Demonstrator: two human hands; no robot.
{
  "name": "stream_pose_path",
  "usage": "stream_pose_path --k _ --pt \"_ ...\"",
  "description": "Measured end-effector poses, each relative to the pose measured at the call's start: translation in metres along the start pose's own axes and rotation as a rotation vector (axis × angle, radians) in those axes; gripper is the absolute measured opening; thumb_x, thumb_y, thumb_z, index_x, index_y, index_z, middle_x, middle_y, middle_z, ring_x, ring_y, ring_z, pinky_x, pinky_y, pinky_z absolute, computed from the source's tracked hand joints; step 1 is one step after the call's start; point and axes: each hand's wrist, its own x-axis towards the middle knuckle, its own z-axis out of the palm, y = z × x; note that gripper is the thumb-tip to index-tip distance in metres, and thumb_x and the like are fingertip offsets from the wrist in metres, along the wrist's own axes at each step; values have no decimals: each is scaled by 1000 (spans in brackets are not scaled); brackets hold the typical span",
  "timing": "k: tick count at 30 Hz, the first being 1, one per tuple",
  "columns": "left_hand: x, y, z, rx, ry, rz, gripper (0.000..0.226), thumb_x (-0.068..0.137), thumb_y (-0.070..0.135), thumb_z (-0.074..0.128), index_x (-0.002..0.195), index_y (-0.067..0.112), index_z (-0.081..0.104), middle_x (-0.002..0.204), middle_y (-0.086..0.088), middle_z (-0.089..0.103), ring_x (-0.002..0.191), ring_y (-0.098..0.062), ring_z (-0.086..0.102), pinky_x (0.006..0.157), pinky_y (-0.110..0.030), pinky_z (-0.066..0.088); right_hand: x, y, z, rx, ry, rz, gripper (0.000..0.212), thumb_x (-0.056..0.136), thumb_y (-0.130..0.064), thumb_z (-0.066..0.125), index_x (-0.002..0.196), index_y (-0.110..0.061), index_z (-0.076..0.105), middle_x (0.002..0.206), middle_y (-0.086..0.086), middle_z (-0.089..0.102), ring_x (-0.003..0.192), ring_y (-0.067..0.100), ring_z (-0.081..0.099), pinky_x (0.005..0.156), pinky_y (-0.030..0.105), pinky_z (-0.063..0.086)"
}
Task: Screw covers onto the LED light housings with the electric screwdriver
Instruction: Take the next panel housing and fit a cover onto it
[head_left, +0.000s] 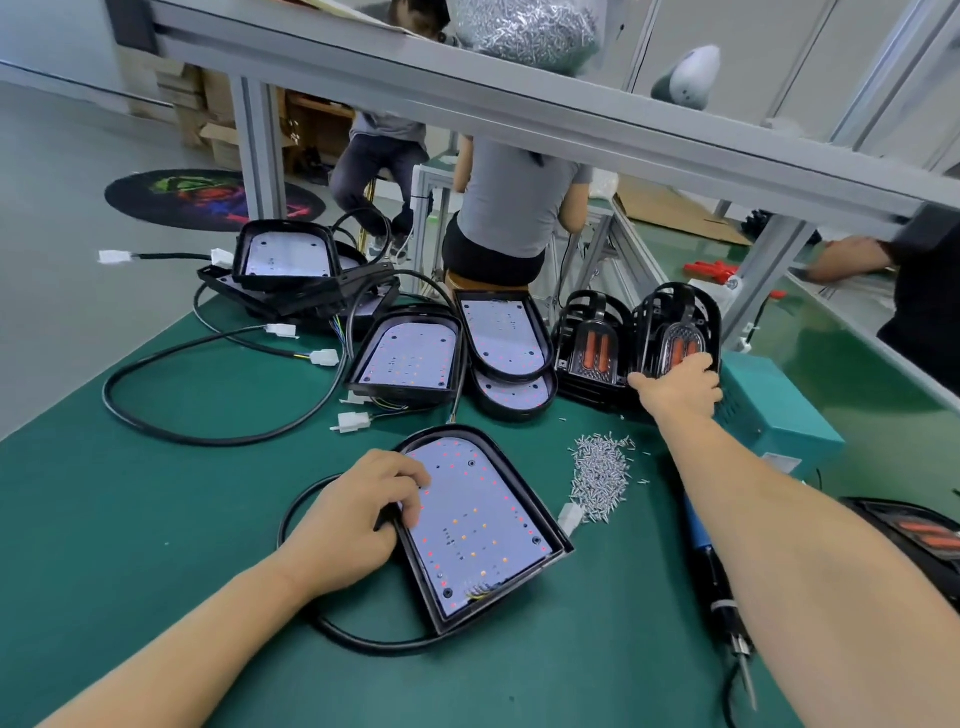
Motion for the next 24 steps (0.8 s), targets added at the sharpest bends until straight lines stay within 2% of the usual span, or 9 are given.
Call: stream_pose_path --k 6,10,12,14,17,19,21,22,24 --pt "1 -1 0 -16 18 14 33 56 -23 46 68 5 60 105 13 56 104 -2 46 89 -14 36 -22 -5 -11 172 81 -135 74 77 -38 75 135 -13 36 138 21 40 126 38 34 96 46 37" --pt "1 0 -1 -57 7 15 38 53 -23 44 72 5 62 107 10 57 106 -3 46 93 -8 31 -68 -7 -34 269 -79 -331 74 74 -49 76 135 -22 42 128 12 52 120 33 45 98 42 40" --pt "2 2 -4 -136 63 -18 43 53 -18 43 81 7 64 112 8 57 111 0 46 98 -7 28 -101 -3 -48 311 -202 -417 72 72 -50 78 132 -26 49 117 7 61 112 28 55 99 44 44" --pt "4 -1 -5 -202 219 -111 45 59 -15 45 90 11 64 113 10 57 111 2 48 98 -5 28 -137 3 -61 309 -301 -482 68 69 -51 79 130 -32 53 113 3 62 108 25 57 100 45 44" --pt "14 -11 -7 -256 416 -388 40 79 -13 52 100 20 61 105 10 59 95 -2 53 80 -1 34 -185 13 -74 206 -362 -573 70 67 -55 77 132 -40 54 118 -1 58 114 21 51 105 43 39" --pt "24 -15 -7 -290 435 -516 24 89 2 54 103 20 60 97 5 59 84 -5 52 73 -5 36 -212 18 -80 140 -365 -633 76 65 -61 74 135 -43 50 121 -5 53 120 16 45 108 37 31" --pt "38 -16 -9 -457 423 -610 17 95 11 49 108 15 58 99 -1 59 82 -10 53 79 -19 43 -235 21 -83 70 -375 -686 82 64 -70 69 138 -44 47 117 -9 48 119 12 41 104 29 25" --pt "44 -16 -10 -574 409 -658 18 97 14 47 111 13 57 101 -4 59 81 -13 53 78 -25 44 -244 22 -83 10 -377 -708 86 61 -76 61 139 -46 44 116 -11 45 118 11 39 100 26 22" --pt "54 -13 -13 -709 342 -743 25 99 22 42 113 8 57 103 -8 61 81 -18 55 74 -28 45 -260 25 -81 -116 -367 -751 92 56 -83 40 141 -49 39 114 -12 40 117 11 37 95 25 19"
